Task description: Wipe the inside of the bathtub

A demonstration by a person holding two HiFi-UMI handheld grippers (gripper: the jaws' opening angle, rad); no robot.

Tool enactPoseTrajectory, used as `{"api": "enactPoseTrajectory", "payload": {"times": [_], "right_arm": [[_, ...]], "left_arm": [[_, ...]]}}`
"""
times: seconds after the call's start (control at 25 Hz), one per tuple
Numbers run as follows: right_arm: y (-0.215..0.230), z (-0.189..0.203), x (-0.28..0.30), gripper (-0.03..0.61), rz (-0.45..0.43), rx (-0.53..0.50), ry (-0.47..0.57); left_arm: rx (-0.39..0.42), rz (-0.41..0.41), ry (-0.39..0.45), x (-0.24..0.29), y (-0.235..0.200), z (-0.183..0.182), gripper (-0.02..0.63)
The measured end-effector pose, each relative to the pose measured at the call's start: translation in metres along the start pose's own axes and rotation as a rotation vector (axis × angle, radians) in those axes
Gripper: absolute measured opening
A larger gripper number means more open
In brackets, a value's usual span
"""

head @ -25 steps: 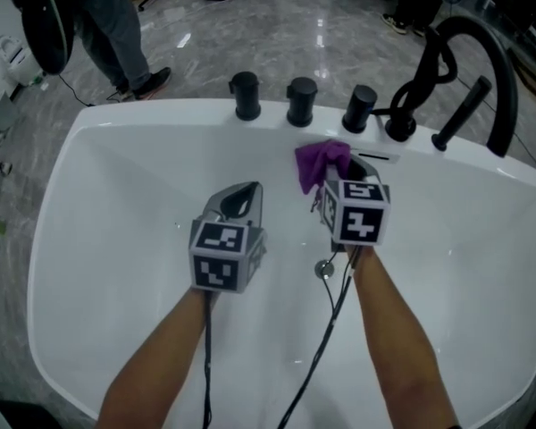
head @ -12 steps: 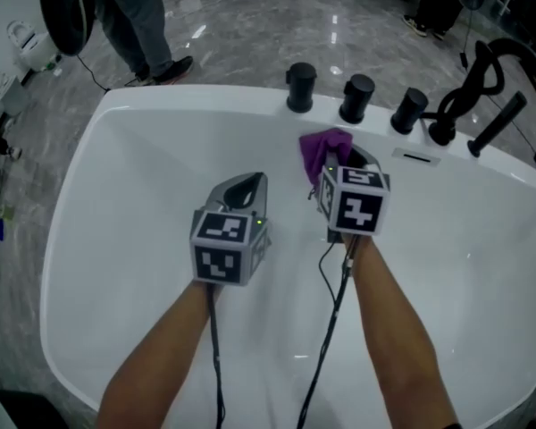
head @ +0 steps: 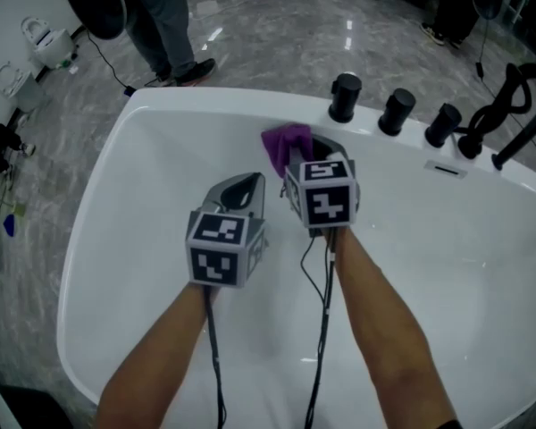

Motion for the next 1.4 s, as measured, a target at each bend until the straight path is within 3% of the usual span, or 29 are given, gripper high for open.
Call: {"api": "enactPoseTrajectory", "payload": {"times": [0.2, 0.4, 0.92, 1.2, 1.4], "right_arm": [[0.034, 0.008, -0.019, 0.057, 0.006, 0.017, -0.015], [0.041, 0.013, -0.010, 0.057, 0.053, 0.035, -0.031], [0.160, 0.045, -0.086, 0.057, 0.228, 0.135, -0.045], [0.163, 0.061, -0.084, 0.057, 0.377, 0.277, 0.000], [0.145, 0.061, -0.079, 0.055, 0.483, 0.303, 0.013]], "left_arm": [[-0.006, -0.002, -0.007, 0.005, 0.024, -0.002, 0.006], [-0.005, 0.033, -0.020, 0.016, 0.007, 0.005, 0.007], [0.009, 0.112, 0.013, 0.031, 0.092, -0.015, 0.006], [0.009, 0.093, -0.012, 0.030, 0.053, 0.006, 0.006], [-0.011, 0.082, -0.023, 0.027, 0.026, 0.020, 0.007]]}}
Point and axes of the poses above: the fingertips, and each gripper's own axes: x forward along the fingers, y to its right, z out of its underside, the point moved 5 cm from there along -x, backward along the fingers, and after that the axes turned 6 degrees about -y, right-handed, at the moved point
